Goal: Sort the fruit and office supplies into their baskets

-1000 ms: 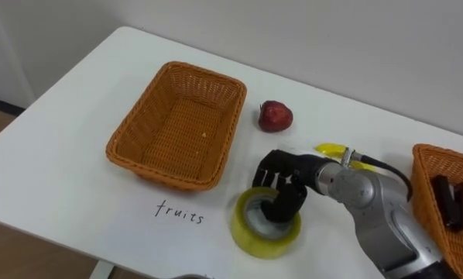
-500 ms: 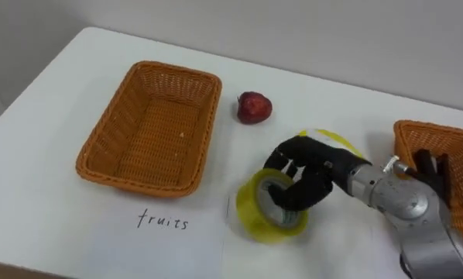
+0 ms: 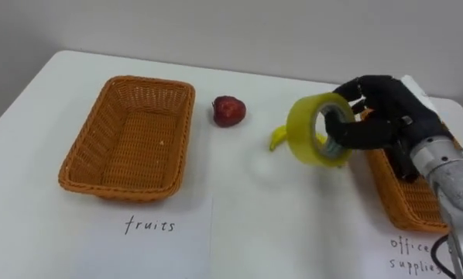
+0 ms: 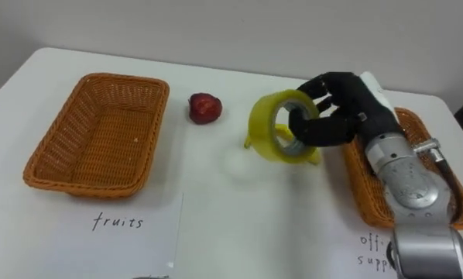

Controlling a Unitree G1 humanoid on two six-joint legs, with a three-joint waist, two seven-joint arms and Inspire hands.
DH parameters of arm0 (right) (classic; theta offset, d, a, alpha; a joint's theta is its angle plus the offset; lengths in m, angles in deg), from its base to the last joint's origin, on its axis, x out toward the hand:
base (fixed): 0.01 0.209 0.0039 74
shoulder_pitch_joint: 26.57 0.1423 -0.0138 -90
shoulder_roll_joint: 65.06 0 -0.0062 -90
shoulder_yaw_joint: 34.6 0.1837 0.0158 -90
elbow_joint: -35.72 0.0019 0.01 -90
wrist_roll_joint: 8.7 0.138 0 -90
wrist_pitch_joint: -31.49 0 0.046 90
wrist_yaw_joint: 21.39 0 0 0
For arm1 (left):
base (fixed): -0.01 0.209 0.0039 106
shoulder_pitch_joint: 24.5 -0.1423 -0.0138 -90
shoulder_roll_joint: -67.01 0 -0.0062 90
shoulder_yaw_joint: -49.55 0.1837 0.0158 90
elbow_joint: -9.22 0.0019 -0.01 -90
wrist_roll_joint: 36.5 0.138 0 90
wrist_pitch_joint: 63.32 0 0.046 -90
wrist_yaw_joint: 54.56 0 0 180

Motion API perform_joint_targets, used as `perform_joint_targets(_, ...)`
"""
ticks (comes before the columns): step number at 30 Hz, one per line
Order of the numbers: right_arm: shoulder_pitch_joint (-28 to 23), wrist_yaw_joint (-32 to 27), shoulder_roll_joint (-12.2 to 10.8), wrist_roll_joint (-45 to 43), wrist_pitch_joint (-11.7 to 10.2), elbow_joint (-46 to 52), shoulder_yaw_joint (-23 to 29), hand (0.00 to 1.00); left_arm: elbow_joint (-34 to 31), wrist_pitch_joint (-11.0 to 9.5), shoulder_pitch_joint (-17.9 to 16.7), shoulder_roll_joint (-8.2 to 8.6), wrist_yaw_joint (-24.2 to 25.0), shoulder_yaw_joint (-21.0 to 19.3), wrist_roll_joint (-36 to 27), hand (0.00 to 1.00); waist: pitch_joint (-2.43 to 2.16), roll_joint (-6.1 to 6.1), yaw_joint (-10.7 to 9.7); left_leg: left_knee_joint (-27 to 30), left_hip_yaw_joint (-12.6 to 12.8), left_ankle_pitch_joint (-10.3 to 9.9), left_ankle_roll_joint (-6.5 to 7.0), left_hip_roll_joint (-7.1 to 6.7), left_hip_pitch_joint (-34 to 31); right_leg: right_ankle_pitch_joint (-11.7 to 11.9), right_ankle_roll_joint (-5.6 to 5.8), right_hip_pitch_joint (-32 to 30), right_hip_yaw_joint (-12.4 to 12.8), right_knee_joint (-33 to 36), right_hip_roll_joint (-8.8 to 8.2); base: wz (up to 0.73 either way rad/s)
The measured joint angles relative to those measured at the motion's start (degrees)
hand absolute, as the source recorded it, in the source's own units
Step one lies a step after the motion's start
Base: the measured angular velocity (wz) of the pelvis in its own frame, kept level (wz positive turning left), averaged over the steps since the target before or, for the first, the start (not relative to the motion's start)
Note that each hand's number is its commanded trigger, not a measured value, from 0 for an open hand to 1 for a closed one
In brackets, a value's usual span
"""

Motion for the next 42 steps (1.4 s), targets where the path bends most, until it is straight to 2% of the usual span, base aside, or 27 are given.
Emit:
perform_joint_targets(4,-0.3,-4.6,0.0,1.6,-0.5,0.0,0.9,1.00,0.0,0.0,-1.0,0.01,0.0,-0.1,0.0,0.00,0.02,0.09,-0.2,0.0,0.0,0.0,0.00,0.00,0.0,0.0,0.00,-0.1,0.0,0.1,0.00,0.00)
perform_joint_targets(10,-0.7,-9.9,0.1,6.1,-1.7,-1.0,2.3,1.00,-0.5,0.0,-1.3,0.07,-0.1,-1.1,0.3,0.00,-0.04,-0.21,-1.6,-0.2,0.0,0.0,0.01,0.01,0.2,0.0,0.00,0.1,0.1,0.0,0.05,0.01)
perform_joint_targets(12,-1.2,-11.9,0.1,8.5,-1.7,-1.9,3.1,1.00,-0.7,0.0,-1.3,0.02,-0.2,-1.7,0.3,0.00,0.08,-0.43,-1.8,-0.2,0.0,0.0,0.01,0.02,0.2,0.0,0.00,0.1,0.1,-0.1,0.06,0.00)
perform_joint_targets(14,-1.7,-14.2,0.2,10.4,-1.8,-3.6,3.7,1.00,-0.7,0.0,-1.4,-0.04,-0.2,-1.7,0.2,0.00,0.41,-0.84,-2.0,-0.2,0.0,0.0,0.01,0.03,0.3,0.0,0.00,0.2,0.1,-0.2,0.08,0.00)
perform_joint_targets(16,-2.1,-15.1,0.2,10.7,-1.8,-5.5,3.7,1.00,-0.7,0.1,-1.5,-0.04,-0.2,-1.7,0.2,0.00,0.49,-1.08,-2.6,-0.2,-0.1,0.0,0.01,0.04,0.5,0.0,0.00,0.5,0.1,-0.2,0.08,0.00)
perform_joint_targets(19,-3.2,-15.7,0.4,10.8,-1.8,-7.2,3.7,1.00,-0.7,0.1,-1.7,-0.04,-0.1,-1.7,0.3,0.00,0.50,-1.09,-2.9,-0.5,-0.1,0.0,0.01,0.03,0.9,0.0,0.01,0.6,0.1,-0.2,0.09,-0.01)
perform_joint_targets(25,-3.7,-17.0,3.0,12.4,-1.8,-9.6,4.0,1.00,-0.7,-0.2,-1.7,-0.11,0.1,-1.8,0.3,0.00,0.44,-1.12,-2.9,-0.5,0.1,0.0,0.01,0.02,1.1,0.0,0.01,0.8,0.3,-0.2,0.10,0.00)
perform_joint_targets(33,-4.6,-17.6,3.0,11.7,-1.9,-10.4,4.3,1.00,-0.7,-0.1,-1.7,-0.11,0.1,-2.7,0.5,0.00,0.52,-0.99,-3.0,-0.5,0.0,0.0,0.01,0.02,1.1,0.0,0.03,0.8,0.6,-0.2,0.11,0.00)
perform_joint_targets(42,-5.5,-16.9,3.1,6.6,-1.8,-11.4,4.5,1.00,-1.7,0.3,-2.1,-0.05,-0.2,-3.1,0.8,0.00,0.28,-0.66,-3.0,-0.4,0.2,0.0,0.01,0.04,0.9,0.0,0.03,0.5,0.4,-0.2,0.11,0.00)
